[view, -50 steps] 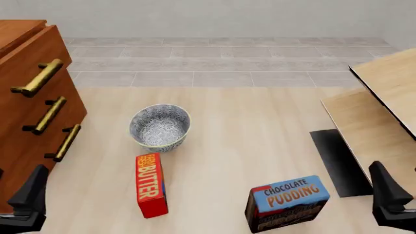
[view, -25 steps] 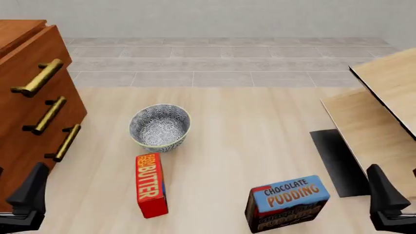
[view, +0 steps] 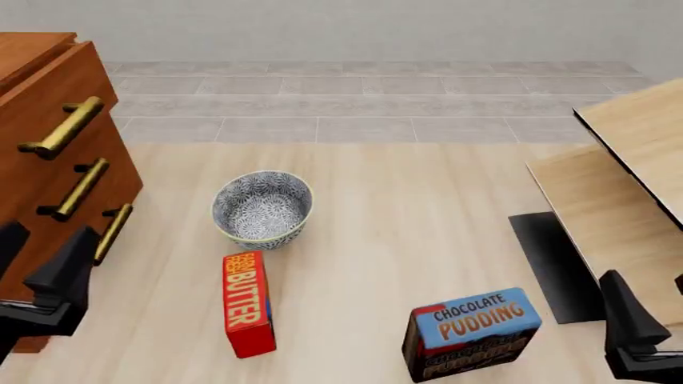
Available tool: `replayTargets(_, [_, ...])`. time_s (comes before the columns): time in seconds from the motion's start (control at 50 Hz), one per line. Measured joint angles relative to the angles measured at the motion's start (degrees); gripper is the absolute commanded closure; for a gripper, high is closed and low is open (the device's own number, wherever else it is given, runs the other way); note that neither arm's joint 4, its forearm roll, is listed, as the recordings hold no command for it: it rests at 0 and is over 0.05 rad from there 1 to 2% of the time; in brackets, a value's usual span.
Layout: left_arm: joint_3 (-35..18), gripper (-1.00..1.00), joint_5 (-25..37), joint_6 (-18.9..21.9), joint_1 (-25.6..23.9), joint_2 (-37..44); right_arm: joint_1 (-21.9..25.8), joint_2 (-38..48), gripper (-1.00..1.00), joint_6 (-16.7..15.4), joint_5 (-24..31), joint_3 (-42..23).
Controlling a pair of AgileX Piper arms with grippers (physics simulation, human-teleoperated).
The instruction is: Close the top drawer of the cabinet and put the bowl on top of it.
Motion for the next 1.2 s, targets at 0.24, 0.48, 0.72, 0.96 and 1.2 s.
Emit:
replayTargets(0.24, [-3.4,-1.0,-6.3,0.2,-1.9,9.6,0.0,-0.1,-1.0,-0.3,0.1,0.0])
replayTargets(0.48, [-6.8,-1.0,-11.0,0.9,-2.9,17.6,0.0,-0.2,-1.0,-0.3,0.1,0.0])
replayTargets(0.72, [-9.7,-1.0,-14.9,1.3,-3.0,24.7,-0.2,-0.4,-1.0,-0.2,0.1,0.0])
replayTargets(0.96, [-11.8,-1.0,-18.3,1.3,-3.2,30.8,-0.4,-0.5,-1.0,-0.1,0.2,0.0])
replayTargets(1.2, [-13.6,-1.0,-23.1,0.8,-2.3,38.9,-0.7,-0.6,-1.0,0.1,0.2,0.0])
